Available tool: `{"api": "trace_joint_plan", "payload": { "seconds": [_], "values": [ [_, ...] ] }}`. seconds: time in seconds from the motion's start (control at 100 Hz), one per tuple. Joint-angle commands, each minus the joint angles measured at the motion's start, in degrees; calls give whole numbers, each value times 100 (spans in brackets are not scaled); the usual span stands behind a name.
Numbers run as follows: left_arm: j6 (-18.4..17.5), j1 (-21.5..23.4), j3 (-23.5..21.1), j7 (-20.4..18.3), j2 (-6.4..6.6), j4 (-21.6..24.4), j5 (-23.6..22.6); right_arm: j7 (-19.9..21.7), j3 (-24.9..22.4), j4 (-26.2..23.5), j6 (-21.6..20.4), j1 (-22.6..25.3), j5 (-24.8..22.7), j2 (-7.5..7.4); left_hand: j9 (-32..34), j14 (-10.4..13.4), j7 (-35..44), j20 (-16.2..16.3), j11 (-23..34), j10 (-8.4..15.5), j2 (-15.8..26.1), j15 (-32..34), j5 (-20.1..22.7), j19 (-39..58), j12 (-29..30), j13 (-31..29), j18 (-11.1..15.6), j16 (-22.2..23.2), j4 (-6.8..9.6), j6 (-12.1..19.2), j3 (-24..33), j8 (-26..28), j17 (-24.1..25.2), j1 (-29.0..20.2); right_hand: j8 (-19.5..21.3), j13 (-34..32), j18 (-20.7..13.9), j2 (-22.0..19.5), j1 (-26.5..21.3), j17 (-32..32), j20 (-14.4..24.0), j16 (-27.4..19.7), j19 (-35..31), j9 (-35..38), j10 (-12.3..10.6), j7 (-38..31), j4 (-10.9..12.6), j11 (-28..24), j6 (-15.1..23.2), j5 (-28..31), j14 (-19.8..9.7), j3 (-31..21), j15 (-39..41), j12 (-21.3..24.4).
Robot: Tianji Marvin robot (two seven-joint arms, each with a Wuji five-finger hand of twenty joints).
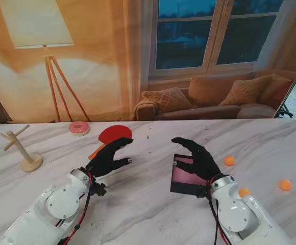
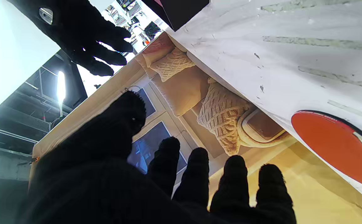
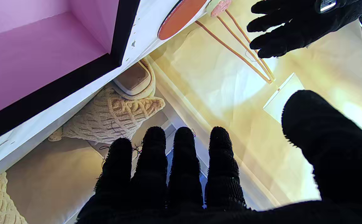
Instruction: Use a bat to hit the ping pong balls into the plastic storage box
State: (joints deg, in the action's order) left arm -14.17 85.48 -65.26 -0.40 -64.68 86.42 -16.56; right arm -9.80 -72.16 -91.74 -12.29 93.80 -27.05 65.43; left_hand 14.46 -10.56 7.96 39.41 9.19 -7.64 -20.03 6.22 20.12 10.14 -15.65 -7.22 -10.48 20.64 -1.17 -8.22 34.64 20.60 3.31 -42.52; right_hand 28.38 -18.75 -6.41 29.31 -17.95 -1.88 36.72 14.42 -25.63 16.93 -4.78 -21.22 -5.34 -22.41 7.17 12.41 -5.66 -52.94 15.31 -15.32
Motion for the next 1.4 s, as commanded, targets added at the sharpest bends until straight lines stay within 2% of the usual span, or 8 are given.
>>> {"api": "trace_joint_plan", "payload": {
  "seconds": [0.0,0.21,0.35,0.5,0.76,1.06,1.19,1.39],
  "values": [
    [1,5,7,-80,-15,-8,-37,80,-4,-19,43,22,12,16,-29,124,-60,-51,18,120,-41,-2,-205,-40,106,108,121,-41,-111,97,-138,-53,66,136,-44,55,-128,-59,83,-11,-2,-73,-39,-145,-75,27,-4,-14,-38,-300,-71,-179,32,26],
    [16,6,16,-57,-21,-9,-43,107,1,-23,24,30,37,12,0,120,-55,-55,13,102,-25,-10,-177,-38,98,96,119,-42,-101,100,-182,-47,69,114,-40,41,-106,-64,95,-21,8,-67,-75,-151,-77,8,-2,-17,-30,-290,-73,-120,43,27],
    [141,-17,26,-62,-21,19,-71,130,-6,11,-1,-3,73,13,4,53,-56,-29,9,75,6,-6,-178,-34,82,88,-86,-29,-100,145,-227,-42,145,137,-41,31,-94,-98,125,-37,17,-64,-107,-151,-89,3,5,-3,-4,-271,-61,-71,40,33],
    [291,-33,30,-106,-14,26,-107,131,-29,58,19,-24,146,23,27,38,-47,17,10,50,27,-14,-166,-19,52,74,-129,-14,-92,157,-289,-30,218,116,-39,57,-84,-137,153,-21,31,-56,-133,-191,-94,0,16,8,1,-259,-51,-7,32,32],
    [328,43,-1,-17,-34,45,-105,100,-61,-14,-45,57,105,20,190,-149,44,170,193,-110,52,113,-63,72,-281,-71,-258,172,-78,142,-396,53,156,73,-31,32,-42,-200,195,-32,51,-36,-167,-170,-95,0,45,17,14,-218,-43,79,33,26],
    [643,-55,-9,286,-94,-111,-331,82,-17,-28,-56,66,163,31,0,-486,462,859,470,-339,72,532,-114,421,-1017,-159,-432,843,-70,46,-327,524,7,69,-20,20,-37,-238,200,-35,67,-14,-181,-175,-96,11,68,30,39,-182,-5,104,31,17],
    [746,-146,-91,187,-49,-106,-531,98,-14,-22,-68,68,163,27,17,-593,561,1283,595,-427,91,796,-89,603,-1235,-215,-460,1160,-69,10,-346,621,-114,85,-14,24,-35,-243,205,-32,71,-6,-180,-179,-86,14,72,32,36,-170,1,109,29,12],
    [763,-377,-216,154,-11,-188,-846,102,-17,-24,-67,69,169,27,156,-695,647,1586,765,-487,52,1126,19,674,-1432,-287,-531,1433,-51,-80,-182,665,-261,113,-8,16,-24,-246,210,-35,79,7,-182,-173,-85,21,74,29,39,-157,13,116,35,5]
  ]
}}
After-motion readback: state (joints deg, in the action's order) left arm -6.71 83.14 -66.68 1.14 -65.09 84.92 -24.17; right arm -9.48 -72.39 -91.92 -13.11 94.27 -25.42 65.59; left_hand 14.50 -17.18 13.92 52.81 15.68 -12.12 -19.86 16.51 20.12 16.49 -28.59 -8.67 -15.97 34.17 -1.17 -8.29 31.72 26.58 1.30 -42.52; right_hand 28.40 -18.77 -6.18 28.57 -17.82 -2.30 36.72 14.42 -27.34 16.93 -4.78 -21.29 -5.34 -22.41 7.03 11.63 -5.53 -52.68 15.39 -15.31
